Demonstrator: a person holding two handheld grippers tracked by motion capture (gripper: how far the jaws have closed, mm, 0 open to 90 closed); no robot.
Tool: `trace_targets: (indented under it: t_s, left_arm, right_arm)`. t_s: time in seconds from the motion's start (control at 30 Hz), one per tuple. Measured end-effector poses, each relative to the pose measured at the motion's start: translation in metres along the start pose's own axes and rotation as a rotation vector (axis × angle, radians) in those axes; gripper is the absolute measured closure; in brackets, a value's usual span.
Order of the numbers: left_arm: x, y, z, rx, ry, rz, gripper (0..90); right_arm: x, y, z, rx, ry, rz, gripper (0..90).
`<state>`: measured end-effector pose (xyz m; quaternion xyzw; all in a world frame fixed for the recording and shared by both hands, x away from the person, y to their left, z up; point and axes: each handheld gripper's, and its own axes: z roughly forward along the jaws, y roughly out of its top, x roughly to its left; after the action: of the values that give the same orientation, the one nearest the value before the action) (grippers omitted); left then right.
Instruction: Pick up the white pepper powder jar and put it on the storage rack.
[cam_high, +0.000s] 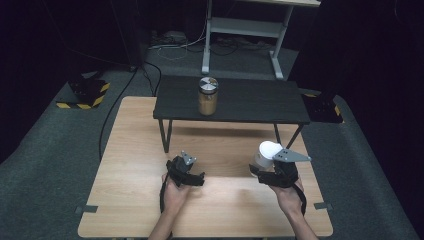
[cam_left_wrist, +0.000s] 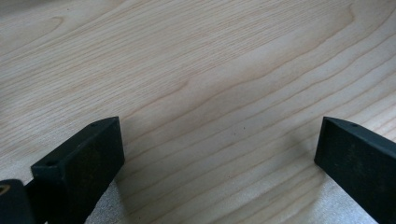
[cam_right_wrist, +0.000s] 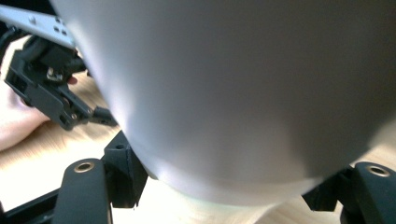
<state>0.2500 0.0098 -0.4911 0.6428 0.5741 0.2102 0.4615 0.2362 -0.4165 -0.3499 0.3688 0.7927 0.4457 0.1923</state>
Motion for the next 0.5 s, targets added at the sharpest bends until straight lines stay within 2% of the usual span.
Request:
trace_targets:
  t_s: [0.5]
  left_arm:
    - [0.0,0.0,0.0,0.0,0.0,-0.001,1.4]
  right_arm:
    - [-0.003,0.049,-0.017,-0.029,0.008,-0.043,30.1]
